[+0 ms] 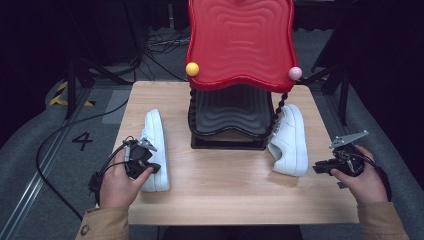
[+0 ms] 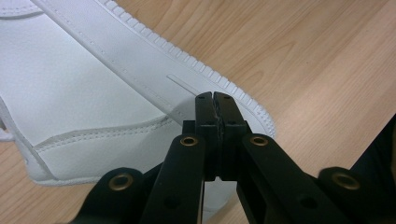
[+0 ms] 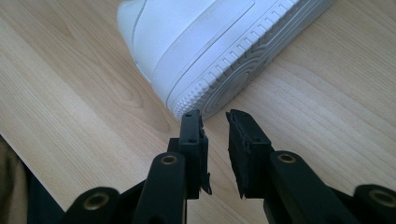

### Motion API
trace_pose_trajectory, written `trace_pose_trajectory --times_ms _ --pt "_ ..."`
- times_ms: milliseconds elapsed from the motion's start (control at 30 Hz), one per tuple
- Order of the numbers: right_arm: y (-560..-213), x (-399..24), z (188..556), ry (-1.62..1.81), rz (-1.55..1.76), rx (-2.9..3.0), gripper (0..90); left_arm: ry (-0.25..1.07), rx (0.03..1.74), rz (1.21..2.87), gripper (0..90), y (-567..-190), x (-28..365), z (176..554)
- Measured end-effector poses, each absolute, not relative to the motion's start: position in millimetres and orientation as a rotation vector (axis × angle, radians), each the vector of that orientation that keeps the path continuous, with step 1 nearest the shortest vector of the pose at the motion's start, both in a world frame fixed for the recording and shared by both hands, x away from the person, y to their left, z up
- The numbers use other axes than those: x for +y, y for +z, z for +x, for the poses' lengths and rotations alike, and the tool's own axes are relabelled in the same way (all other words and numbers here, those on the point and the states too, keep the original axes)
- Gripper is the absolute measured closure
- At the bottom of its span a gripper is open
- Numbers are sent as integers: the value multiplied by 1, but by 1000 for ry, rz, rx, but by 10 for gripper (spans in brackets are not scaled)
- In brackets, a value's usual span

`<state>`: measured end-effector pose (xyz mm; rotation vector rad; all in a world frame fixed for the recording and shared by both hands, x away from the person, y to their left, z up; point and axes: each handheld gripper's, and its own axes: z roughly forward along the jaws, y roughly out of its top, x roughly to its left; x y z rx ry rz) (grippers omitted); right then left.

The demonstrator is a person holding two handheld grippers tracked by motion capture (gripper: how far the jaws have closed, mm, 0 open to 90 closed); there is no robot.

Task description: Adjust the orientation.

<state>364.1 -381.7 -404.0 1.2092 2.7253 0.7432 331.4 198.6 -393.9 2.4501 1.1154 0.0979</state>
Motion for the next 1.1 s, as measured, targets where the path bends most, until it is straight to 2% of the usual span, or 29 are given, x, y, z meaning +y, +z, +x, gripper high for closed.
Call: trace_pose_trajectory --times_ms 133,233,500,1100 --pt "-404 -382 363 754 1208 2736 755 78 1085 2423 900 -395 199 332" --pt "-405 -381 363 750 1211 2741 756 114 1081 2472 900 -393 193 332" --pt "-405 -388 358 759 1232 2735 755 111 1056 2500 900 -390 185 335" --pt "-404 -412 338 779 1297 2699 755 69 871 2614 900 -397 125 355"
